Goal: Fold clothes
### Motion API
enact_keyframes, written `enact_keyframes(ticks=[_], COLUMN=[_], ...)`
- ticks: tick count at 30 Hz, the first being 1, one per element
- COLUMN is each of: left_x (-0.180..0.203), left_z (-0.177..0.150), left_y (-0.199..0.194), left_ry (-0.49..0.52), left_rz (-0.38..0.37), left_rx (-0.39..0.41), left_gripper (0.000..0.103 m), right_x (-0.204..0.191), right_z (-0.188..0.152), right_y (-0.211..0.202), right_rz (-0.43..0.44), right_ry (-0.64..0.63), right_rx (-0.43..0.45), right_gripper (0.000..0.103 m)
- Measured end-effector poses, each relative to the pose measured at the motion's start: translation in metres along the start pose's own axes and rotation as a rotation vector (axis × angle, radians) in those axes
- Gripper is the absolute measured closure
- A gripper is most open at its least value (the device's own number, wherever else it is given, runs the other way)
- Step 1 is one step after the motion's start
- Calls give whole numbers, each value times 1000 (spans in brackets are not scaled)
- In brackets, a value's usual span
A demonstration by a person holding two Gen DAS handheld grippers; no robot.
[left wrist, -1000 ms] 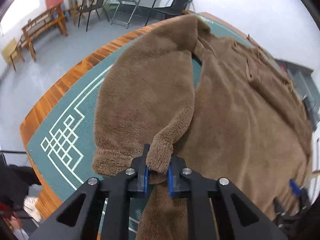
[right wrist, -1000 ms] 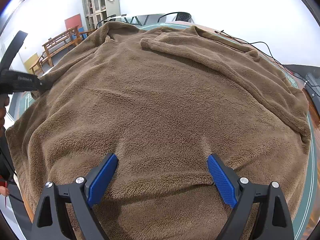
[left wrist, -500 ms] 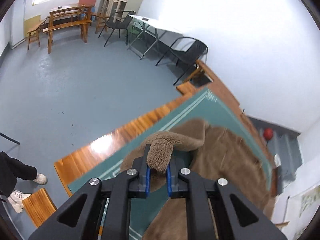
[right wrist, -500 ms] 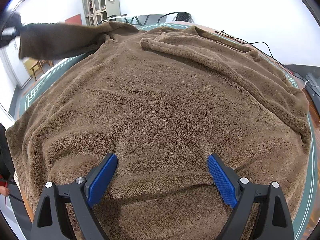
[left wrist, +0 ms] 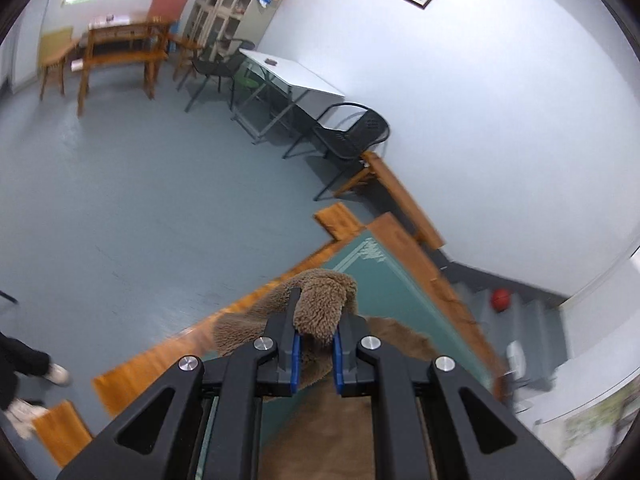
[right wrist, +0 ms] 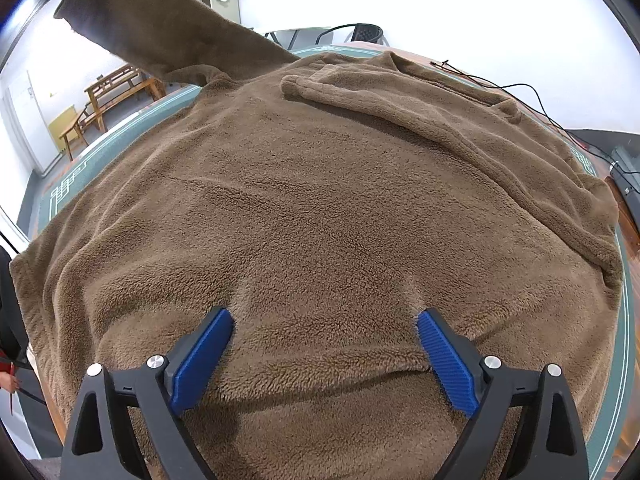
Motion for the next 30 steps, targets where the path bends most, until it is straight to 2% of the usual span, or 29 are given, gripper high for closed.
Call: enact_keyframes(ticks=[3,7,11,16,19,21,24,28,29,30], left_x=[16,55,115,187,218,236,254,247,243,235], left_z=[6,-6,-46,-115,-161,-191,-237,-287,-295,-298], left_y=[0,-1,10,40,59,70,81,94,98,101], left_ry=[-31,1,80,128,156,174,206,263,271,269], left_rz=[-43,-124,-220,-334,-367,-383,-385,-348,-341,-336], left_rx=[-8,-39,-114,-270,-373,-444,-554,-699,-722,-740], left_gripper=[90,90,90,90,90,89,89,87,84,76], right_x=[0,-1,-1,0,6,19,49,104,115,124], right_z=[1,1,1,2,5,9,12,9,8,8], right_y=[1,3,3,2,-2,-9,-22,-39,-42,-43], right_rz=[3,7,10,20,59,106,127,84,78,73], right_ry=[-2,-5,-3,10,52,146,313,524,566,593], right_rx=[-2,-6,-6,-6,-19,-23,-4,30,34,35], right_gripper=[3,1,1,1,1,1,1,1,1,1])
Point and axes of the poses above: each gripper's, at about its wrist camera, not at the fingertips, and y roughly the way its jaws point, x to its right, z to its top, the point moved 2 cm from there along y, roughly the way its jaws point, and after that the axes turned 8 degrees about x, right-handed, at the moved point
